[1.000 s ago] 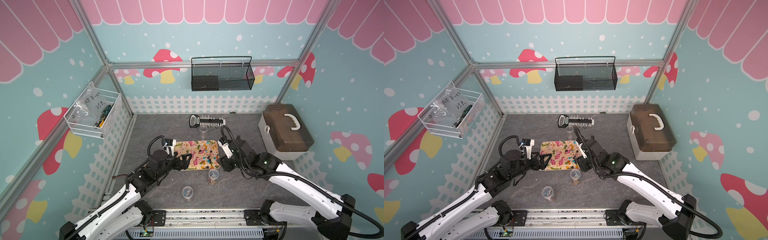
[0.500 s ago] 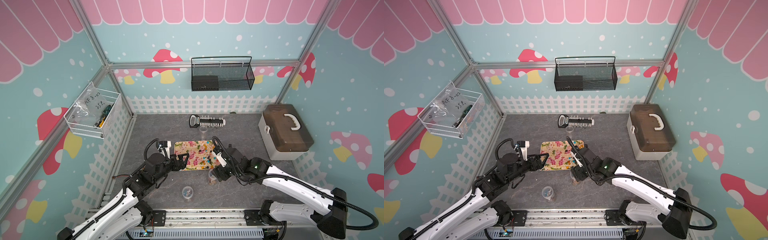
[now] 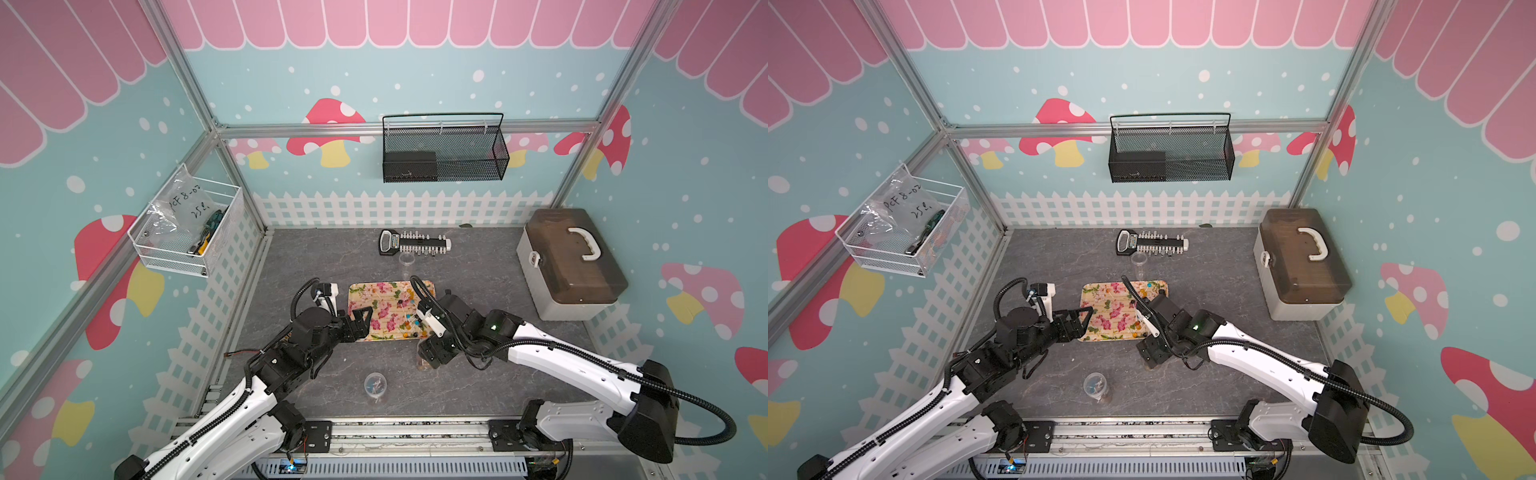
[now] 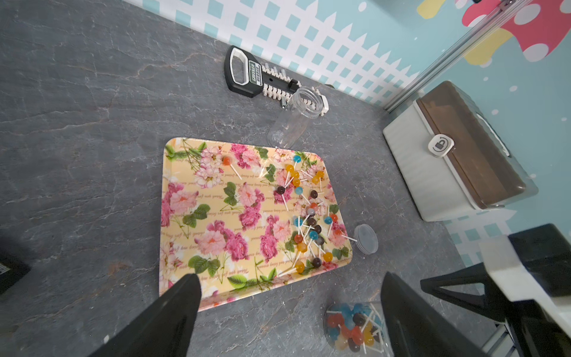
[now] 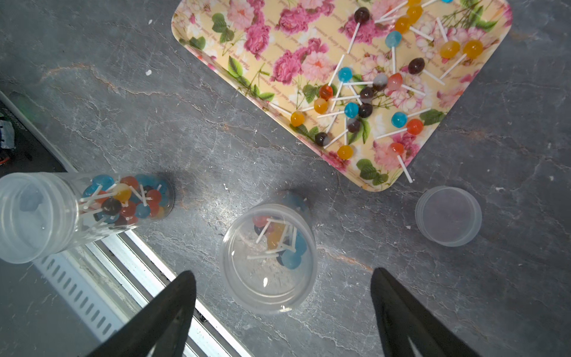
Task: Pour the candies out of the jar
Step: Pick up the jar from the center of the board.
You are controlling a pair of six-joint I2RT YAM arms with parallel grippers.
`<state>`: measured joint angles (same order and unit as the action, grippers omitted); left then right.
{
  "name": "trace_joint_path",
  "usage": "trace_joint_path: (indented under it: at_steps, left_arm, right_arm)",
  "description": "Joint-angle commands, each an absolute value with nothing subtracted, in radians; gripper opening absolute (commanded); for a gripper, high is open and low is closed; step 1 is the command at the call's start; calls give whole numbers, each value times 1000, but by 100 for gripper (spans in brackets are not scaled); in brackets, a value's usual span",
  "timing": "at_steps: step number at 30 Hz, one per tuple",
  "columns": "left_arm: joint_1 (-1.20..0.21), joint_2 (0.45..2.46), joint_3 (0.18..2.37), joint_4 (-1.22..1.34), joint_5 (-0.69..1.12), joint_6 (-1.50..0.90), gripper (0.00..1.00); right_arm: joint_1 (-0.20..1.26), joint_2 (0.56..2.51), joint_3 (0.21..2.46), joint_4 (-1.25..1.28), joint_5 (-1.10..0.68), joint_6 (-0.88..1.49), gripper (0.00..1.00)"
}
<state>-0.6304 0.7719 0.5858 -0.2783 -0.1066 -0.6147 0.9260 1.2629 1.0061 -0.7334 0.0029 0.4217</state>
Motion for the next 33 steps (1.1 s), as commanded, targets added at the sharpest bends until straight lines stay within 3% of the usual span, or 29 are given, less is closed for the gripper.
trace_joint_path:
  at_steps: [1,13,18,29,33]
  left_arm:
    - [-627,799,594,-257,-83,-579,95]
    - [-626,804,564,-182,-37,-588,95]
    - [-626,777,571,-219,-43,-589,95]
    - [-627,785,604,-232,-61,-560,95]
    - [-626,803,616,-220,-23,-515,95]
  right_arm:
    - [945,1271,993,-722,-3,485,87]
    - [975,1367,994,-738,89,570,84]
    - [980,1370,1002,-724,103,565,75]
    - [983,1367,996,-729,130,541,43]
    - [983,1324,1015,-730,117,517,37]
